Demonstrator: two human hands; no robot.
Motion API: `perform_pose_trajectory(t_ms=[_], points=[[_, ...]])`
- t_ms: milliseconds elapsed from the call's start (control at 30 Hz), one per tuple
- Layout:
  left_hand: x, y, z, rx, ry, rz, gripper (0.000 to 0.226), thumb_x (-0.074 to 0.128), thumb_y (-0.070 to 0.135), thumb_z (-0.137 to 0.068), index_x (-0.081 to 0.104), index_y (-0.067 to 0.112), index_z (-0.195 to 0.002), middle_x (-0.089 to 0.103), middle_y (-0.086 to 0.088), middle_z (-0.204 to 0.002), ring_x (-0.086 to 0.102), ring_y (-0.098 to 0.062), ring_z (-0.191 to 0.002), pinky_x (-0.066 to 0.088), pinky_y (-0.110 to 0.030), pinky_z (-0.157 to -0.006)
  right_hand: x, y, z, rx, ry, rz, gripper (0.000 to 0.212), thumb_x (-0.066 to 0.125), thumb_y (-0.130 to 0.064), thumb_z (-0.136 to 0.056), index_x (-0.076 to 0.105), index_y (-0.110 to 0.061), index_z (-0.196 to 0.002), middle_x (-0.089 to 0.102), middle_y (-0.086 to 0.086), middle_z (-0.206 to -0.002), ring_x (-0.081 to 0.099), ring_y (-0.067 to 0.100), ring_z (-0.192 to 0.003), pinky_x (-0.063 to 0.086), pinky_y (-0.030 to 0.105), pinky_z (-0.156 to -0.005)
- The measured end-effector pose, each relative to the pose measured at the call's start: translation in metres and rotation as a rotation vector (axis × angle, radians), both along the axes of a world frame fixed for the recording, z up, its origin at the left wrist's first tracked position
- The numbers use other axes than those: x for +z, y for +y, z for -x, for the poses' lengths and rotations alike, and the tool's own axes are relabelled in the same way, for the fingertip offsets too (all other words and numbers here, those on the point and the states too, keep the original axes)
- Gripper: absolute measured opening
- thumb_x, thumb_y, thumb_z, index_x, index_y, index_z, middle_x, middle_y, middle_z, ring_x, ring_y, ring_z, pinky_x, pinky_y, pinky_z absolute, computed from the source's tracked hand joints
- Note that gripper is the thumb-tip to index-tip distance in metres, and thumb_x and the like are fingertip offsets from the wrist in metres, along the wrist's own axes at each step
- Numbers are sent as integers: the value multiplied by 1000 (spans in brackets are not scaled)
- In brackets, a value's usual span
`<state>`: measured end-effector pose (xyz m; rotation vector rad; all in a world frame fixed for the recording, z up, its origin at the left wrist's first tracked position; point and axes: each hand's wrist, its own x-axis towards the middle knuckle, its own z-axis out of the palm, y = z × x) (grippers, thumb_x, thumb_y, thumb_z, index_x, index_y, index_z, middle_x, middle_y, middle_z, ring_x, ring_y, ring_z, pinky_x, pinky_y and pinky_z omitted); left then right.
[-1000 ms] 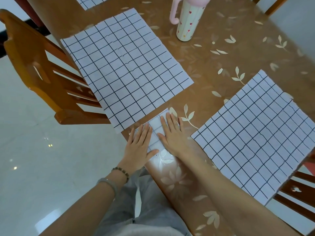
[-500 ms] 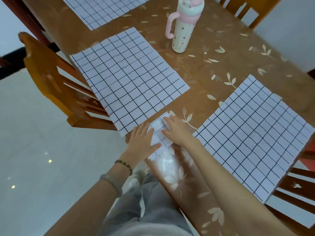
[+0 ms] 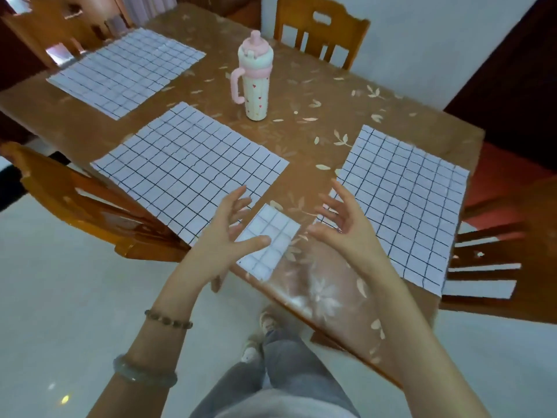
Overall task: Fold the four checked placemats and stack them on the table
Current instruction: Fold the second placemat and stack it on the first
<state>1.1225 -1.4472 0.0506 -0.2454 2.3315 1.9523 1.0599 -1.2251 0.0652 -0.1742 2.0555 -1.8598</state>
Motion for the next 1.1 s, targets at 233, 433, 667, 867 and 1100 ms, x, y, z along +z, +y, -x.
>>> perform_pose_trajectory(t_ms=[233, 433, 667, 867, 1100], points=[[2, 67, 3, -258, 93, -78, 119, 87, 57, -46, 21, 39, -143, 40, 5, -143, 47, 1, -127, 44, -17, -98, 13, 84, -68, -340, 48, 6, 98, 81, -7, -69, 27, -43, -142, 41, -11, -141, 44, 3, -129, 39, 33, -108], [5, 136, -3, -463, 101, -134, 105, 84, 43, -49, 25, 48, -136, 40, 8, -145, 46, 0, -128, 43, -21, -102, 23, 149, -123, -516, 48, -8, 108, 82, -19, -60, 21, -35, -148, 36, -3, -148, 40, 9, -133, 35, 37, -112], [8, 243, -19, -641, 86, -128, 114, 88, 60, -42, 26, 51, -136, 41, 10, -144, 47, -2, -129, 40, -26, -106, 19, 245, -176, -668, 68, -51, 102, 81, -11, -69, 20, -33, -148, 39, -8, -142, 42, 7, -131, 40, 24, -105], [-2, 371, -60, -703, 69, -165, 120, 90, 51, -44, 17, 52, -140, 35, 7, -149, 46, -4, -129, 43, -23, -103, 12, 370, -228, -704, 73, -66, 96, 79, -6, -72, 23, -42, -141, 39, -4, -144, 42, 10, -131, 37, 38, -110], [-8, 492, -96, -683, 69, -197, 119, 89, 58, -44, 15, 58, -136, 37, 13, -144, 46, -9, -132, 40, -38, -109, 11, 503, -264, -714, 27, -93, 97, 77, 0, -73, 24, -40, -142, 42, -1, -143, 47, 12, -128, 41, 41, -107]])
